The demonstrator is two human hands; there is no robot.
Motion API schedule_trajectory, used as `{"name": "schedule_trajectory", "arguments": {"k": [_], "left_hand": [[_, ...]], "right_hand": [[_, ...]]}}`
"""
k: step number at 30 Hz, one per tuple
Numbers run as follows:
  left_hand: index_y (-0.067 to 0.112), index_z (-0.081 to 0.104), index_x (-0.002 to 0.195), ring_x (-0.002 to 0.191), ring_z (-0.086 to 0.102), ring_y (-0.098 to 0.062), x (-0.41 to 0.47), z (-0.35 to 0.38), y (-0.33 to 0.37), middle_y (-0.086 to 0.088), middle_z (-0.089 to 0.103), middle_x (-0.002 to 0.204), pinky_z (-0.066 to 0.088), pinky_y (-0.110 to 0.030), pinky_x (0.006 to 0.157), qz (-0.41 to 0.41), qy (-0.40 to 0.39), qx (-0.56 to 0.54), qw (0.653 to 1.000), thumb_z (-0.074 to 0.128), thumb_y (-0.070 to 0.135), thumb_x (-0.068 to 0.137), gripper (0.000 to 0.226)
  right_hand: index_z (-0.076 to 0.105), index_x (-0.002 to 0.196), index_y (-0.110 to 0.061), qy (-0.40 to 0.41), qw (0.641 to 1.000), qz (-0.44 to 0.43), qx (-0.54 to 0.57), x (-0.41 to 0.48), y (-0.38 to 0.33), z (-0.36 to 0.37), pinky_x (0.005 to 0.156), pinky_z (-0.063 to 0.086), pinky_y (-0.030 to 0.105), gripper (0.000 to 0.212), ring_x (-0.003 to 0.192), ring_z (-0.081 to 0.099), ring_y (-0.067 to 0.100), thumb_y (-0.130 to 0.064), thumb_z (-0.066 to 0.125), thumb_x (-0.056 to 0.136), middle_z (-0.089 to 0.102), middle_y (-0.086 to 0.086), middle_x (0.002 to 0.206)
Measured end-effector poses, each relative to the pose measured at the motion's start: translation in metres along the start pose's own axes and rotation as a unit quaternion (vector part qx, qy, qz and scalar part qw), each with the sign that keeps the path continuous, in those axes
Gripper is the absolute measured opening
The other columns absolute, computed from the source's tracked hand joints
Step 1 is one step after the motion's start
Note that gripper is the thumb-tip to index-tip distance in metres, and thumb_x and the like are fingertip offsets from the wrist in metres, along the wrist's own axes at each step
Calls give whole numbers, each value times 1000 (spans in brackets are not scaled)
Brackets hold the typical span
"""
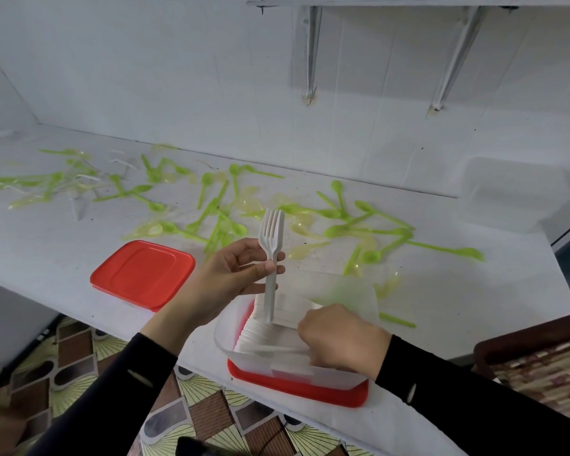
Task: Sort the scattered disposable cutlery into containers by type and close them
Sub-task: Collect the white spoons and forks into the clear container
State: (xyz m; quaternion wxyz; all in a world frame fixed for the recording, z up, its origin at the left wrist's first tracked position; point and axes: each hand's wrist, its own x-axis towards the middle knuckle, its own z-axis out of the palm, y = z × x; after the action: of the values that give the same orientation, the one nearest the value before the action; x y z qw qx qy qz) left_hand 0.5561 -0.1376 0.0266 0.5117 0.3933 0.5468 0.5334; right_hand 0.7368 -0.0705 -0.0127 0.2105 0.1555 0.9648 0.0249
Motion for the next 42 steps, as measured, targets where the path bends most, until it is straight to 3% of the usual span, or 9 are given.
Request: {"name": "schedule_trajectory", "arguments": {"k": [4,9,16,22,25,30,34,37,42], "left_hand": [[7,59,111,111,67,-28,2,1,1,-12,70,117,56,-43,90,-1,-1,0,1000,67,13,80,32],[8,59,112,111,67,-28,4,0,2,-12,69,117,57,-43,89,4,5,6,1000,67,13,81,33],[7,61,110,107,67,-32,1,3,3,-22,65,113,59,-39,81,1,-8,68,998,72,15,77,35],[11,62,112,107,67,-31,-6,4,4,-10,71,111,54,-51,92,-19,-35,107,993,73,18,80,35],[11,61,114,106,68,-27,-7,4,5,-10,72,110,55,-49,92,-17,-23,109,994,71,20,78,38],[12,62,112,107,68,-28,-9,3,4,-9,72,109,56,-46,92,-20,-22,112,993,71,20,79,36],[13,62,112,106,68,-27,-8,3,5,-10,71,110,55,-49,93,-18,-18,116,993,72,21,78,37],[12,62,113,106,68,-26,-7,3,5,-9,71,109,54,-51,94,-18,-16,118,993,72,21,78,38],[13,63,113,107,68,-26,-7,2,5,-10,71,110,53,-51,95,-15,-8,119,993,73,21,77,39]], "right_hand": [[59,88,-5,1,1000,-5,19,-3,-1,-3,58,35,31,6,91,64,36,-10,55,88,63,17,102],[33,60,-13,8,997,40,66,0,12,-8,49,25,23,36,71,46,27,-18,59,86,36,1,67],[62,95,-6,12,998,51,31,1,9,-9,51,26,25,19,90,63,31,-24,61,86,63,12,104],[44,63,-12,-42,996,80,19,3,9,-2,49,28,22,31,53,42,19,-24,64,84,47,2,68],[51,77,-12,-54,995,84,18,3,10,0,48,27,22,18,67,51,22,-23,64,84,59,4,86],[49,73,-13,-59,994,96,13,2,11,4,48,25,23,24,69,53,22,-26,65,84,51,0,75],[62,105,-7,-33,995,91,33,5,13,8,54,33,24,19,97,65,29,-17,57,89,65,9,110],[58,112,-6,23,993,93,69,10,14,6,65,36,30,25,99,64,33,-19,57,90,62,13,112],[54,109,-11,47,988,75,126,13,18,4,66,35,31,25,95,62,33,-26,60,89,61,12,107]]}}
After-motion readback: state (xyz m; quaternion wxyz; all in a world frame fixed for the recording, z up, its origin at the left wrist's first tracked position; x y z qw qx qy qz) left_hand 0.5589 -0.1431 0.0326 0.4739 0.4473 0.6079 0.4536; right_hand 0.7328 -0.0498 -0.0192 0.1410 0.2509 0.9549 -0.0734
